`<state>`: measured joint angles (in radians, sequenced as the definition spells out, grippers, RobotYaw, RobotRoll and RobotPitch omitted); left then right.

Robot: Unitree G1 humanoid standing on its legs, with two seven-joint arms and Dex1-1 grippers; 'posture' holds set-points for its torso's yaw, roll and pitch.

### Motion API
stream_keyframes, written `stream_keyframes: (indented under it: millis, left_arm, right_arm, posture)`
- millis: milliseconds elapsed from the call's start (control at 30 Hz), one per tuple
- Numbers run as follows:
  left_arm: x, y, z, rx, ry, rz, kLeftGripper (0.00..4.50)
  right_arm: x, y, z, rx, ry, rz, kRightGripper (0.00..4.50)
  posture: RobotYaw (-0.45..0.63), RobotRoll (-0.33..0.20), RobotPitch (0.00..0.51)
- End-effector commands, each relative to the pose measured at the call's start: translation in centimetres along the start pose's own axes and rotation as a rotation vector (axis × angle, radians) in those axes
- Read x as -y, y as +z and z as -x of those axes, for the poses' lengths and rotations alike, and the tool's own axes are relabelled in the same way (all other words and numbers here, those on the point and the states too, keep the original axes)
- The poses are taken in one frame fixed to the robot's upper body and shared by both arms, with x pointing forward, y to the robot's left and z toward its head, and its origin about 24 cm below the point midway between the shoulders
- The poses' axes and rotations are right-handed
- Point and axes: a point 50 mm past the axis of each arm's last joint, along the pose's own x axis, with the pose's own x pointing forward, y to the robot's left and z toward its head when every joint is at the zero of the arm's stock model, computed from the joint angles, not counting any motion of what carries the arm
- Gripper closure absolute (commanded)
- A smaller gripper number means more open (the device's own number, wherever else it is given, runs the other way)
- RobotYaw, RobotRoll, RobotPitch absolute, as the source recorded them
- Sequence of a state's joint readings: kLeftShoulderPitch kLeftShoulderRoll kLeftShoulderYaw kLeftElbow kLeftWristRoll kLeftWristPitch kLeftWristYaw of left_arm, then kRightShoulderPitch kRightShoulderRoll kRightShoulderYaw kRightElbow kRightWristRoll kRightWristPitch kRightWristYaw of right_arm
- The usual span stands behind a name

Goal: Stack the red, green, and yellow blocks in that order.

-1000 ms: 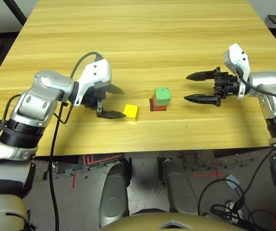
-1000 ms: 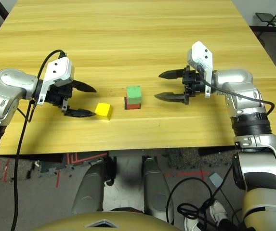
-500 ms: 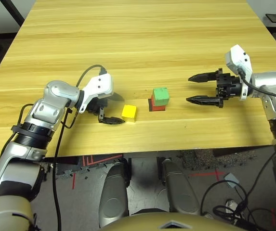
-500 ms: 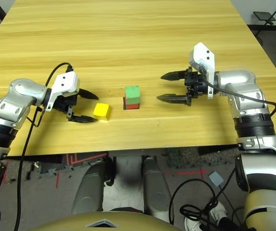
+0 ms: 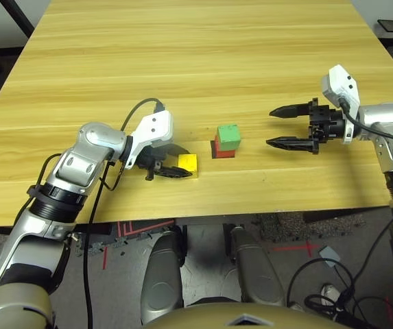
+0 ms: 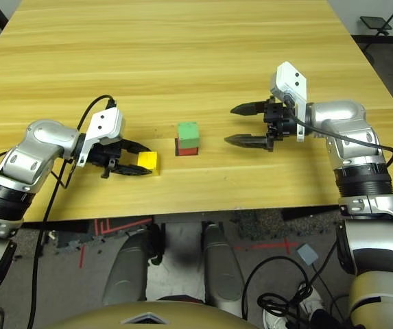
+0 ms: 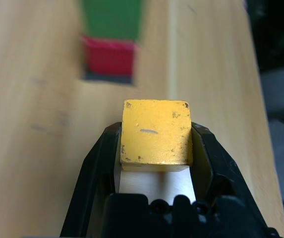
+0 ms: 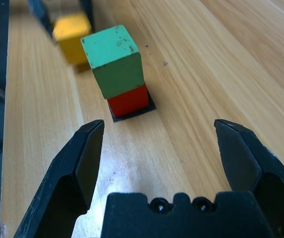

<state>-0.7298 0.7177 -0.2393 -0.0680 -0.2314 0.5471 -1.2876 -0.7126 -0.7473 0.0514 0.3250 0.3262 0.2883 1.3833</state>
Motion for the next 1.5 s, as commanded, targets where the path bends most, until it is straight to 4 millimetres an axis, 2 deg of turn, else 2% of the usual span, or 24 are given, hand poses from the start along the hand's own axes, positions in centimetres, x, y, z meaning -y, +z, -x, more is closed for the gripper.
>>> stream_keyframes:
  millis: [33, 133, 233, 467, 700, 967, 1500]
  left_arm:
    - [-0.6, 2.7, 1.1, -0.003, 0.049, -0.011, 2.47]
    - [-1.1, 5.0, 1.3, 0.002, 0.061, -0.053, 2.47]
    - [-1.2, 6.4, 1.2, 0.002, 0.056, -0.066, 2.47]
    - [-1.2, 7.5, -0.4, -0.002, 0.025, -0.043, 2.47]
    - [-2.3, 8.9, -2.6, 0.026, 0.016, -0.01, 2.47]
    - [-2.0, 8.8, -3.8, 0.006, -0.02, 0.008, 2.47]
    - [-0.9, 8.2, -4.9, -0.002, -0.044, 0.044, 2.47]
  right_arm:
    - [-0.1, -0.4, 0.1, -0.003, -0.004, -0.009, 0.0]
    - [-0.2, -0.6, 0.1, -0.002, -0.005, -0.016, 0.0]
    - [-0.3, -0.8, 0.0, -0.001, -0.006, -0.022, 0.0]
    - [-0.6, -1.3, 0.2, -0.008, -0.008, -0.035, 0.0]
    - [-1.0, -1.7, 0.0, -0.004, -0.008, -0.049, 0.0]
    - [-1.4, -1.9, 0.2, -0.002, -0.017, -0.057, 0.0]
    - [-1.3, -2.0, 0.2, -0.009, -0.021, -0.064, 0.0]
  posture:
    - [0.05, 0.0, 0.228]
    - [0.05, 0.006, 0.228]
    - [0.05, 0.012, 0.228]
    - [0.04, 0.019, 0.23]
    - [0.02, 0.028, 0.233]
    - [0.01, 0.031, 0.236]
    - [0.01, 0.032, 0.245]
